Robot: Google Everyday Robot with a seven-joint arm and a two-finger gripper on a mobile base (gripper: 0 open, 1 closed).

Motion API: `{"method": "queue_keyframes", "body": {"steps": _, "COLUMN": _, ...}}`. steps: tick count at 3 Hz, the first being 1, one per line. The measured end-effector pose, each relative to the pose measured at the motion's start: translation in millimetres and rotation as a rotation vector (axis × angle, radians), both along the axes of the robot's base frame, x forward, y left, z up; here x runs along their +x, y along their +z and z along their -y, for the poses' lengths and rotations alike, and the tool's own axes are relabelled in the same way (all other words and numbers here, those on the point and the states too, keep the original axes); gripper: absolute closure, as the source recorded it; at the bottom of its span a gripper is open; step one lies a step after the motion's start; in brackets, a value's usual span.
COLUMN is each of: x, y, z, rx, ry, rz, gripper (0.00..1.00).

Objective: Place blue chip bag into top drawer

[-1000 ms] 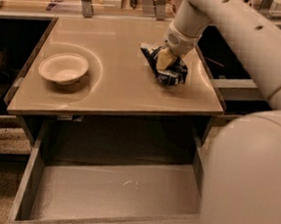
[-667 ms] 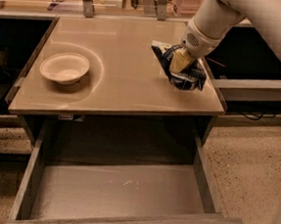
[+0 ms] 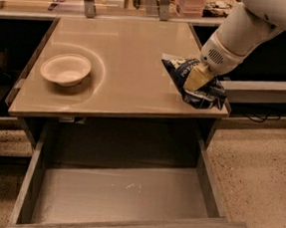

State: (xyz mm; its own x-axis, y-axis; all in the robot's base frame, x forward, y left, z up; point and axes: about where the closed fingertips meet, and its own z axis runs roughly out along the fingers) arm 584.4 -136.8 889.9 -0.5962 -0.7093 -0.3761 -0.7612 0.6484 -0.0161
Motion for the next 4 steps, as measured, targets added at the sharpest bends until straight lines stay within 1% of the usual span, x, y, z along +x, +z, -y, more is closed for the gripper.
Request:
{"method": "queue_keyframes", "body": {"steps": 1, "x": 0, "y": 0, "z": -1, "rx": 0.000, "ry": 0.001, "rz": 0.000, "gripper": 1.00}}
{"method": "queue_keyframes", "body": {"steps": 2, "x": -39, "y": 7, "z": -9, "rx": -0.020, "ry": 0.028, "rz": -0.025, "gripper": 1.00}}
{"method": "queue_keyframes", "body": {"steps": 3, "x": -104, "y": 10, "z": -27, "rx": -0.036, "ry": 0.044, "rz": -0.085, "gripper": 1.00}}
{"method": "queue_keyframes", "body": {"steps": 4, "x": -155, "y": -10, "z": -43, "rx": -0.019, "ry": 0.036, "rz": -0.182, "gripper": 1.00}}
